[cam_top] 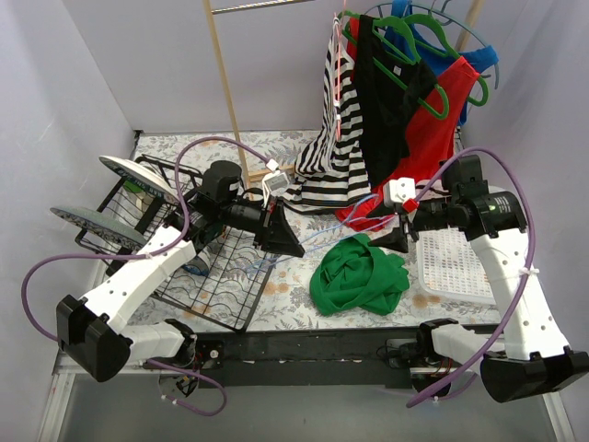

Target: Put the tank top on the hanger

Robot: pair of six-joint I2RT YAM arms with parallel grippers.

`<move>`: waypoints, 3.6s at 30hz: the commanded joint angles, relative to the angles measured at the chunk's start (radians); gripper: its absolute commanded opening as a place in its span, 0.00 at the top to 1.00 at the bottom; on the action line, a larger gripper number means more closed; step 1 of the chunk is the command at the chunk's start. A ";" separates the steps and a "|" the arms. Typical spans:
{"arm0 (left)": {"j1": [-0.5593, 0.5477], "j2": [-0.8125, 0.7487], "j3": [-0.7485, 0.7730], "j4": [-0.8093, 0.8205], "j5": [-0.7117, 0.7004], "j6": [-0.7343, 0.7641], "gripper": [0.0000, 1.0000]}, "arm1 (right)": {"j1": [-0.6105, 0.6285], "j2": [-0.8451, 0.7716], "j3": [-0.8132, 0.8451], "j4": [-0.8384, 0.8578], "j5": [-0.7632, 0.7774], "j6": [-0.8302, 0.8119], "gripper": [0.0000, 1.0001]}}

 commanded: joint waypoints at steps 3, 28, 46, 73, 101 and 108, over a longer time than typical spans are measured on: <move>-0.021 -0.024 -0.031 0.066 0.069 -0.011 1.00 | 0.010 0.009 -0.037 0.046 -0.049 0.000 0.34; -0.024 -0.048 -0.147 0.293 0.058 -0.167 1.00 | 0.035 0.035 -0.062 -0.010 -0.146 -0.018 0.96; -0.077 -0.058 -0.238 -0.048 -0.630 -0.155 0.29 | -0.020 -0.210 -0.095 0.028 0.638 0.203 0.99; -0.389 0.430 -0.043 -0.012 -1.208 -0.287 0.66 | -0.177 -0.334 -0.201 -0.106 0.537 0.106 0.99; -0.387 0.337 -0.025 -0.036 -1.175 -0.258 1.00 | -0.178 -0.293 -0.322 -0.153 0.503 -0.006 0.99; -0.387 0.309 -0.006 -0.035 -1.097 -0.253 1.00 | -0.178 -0.239 -0.330 -0.155 0.388 -0.050 0.99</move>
